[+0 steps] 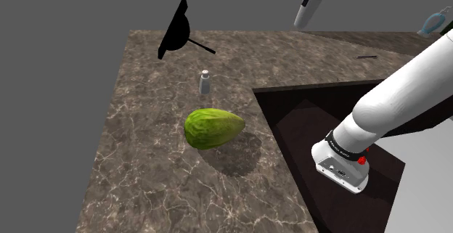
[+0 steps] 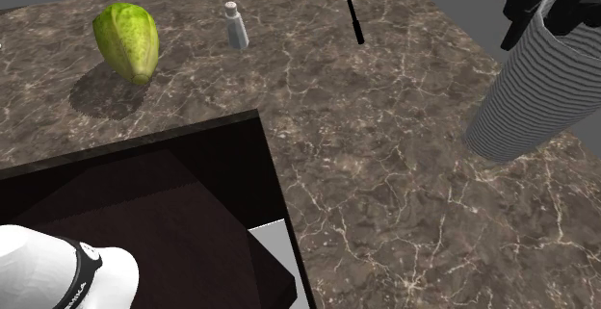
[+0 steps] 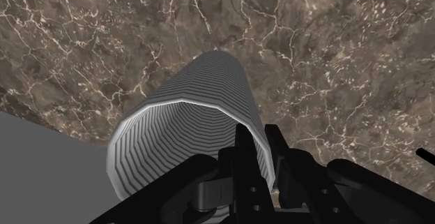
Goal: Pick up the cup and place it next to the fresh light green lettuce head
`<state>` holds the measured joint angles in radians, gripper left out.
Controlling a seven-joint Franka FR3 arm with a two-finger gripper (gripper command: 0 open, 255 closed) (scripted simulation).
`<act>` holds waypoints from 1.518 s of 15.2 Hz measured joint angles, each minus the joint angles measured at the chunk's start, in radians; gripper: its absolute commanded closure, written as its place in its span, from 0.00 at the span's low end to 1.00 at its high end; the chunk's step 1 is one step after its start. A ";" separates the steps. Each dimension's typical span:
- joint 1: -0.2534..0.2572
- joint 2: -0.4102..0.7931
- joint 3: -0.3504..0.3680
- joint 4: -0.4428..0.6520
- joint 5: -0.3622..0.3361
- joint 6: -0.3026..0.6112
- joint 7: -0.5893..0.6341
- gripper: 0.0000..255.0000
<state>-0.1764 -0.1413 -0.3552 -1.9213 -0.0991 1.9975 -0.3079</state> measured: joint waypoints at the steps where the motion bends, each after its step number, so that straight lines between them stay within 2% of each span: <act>1: 0.000 -0.001 0.000 0.013 0.000 -0.013 -0.001 1.00; 6: 0.005 -0.016 0.010 0.054 -0.005 -0.070 0.010 1.00; 15: 0.041 -0.276 0.144 -0.192 -0.075 -0.098 0.203 1.00; 23: 0.076 -0.482 0.285 -0.359 -0.061 -0.160 0.368 1.00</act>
<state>-0.1006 -0.6233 -0.0701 -2.2808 -0.1604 1.8378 0.0597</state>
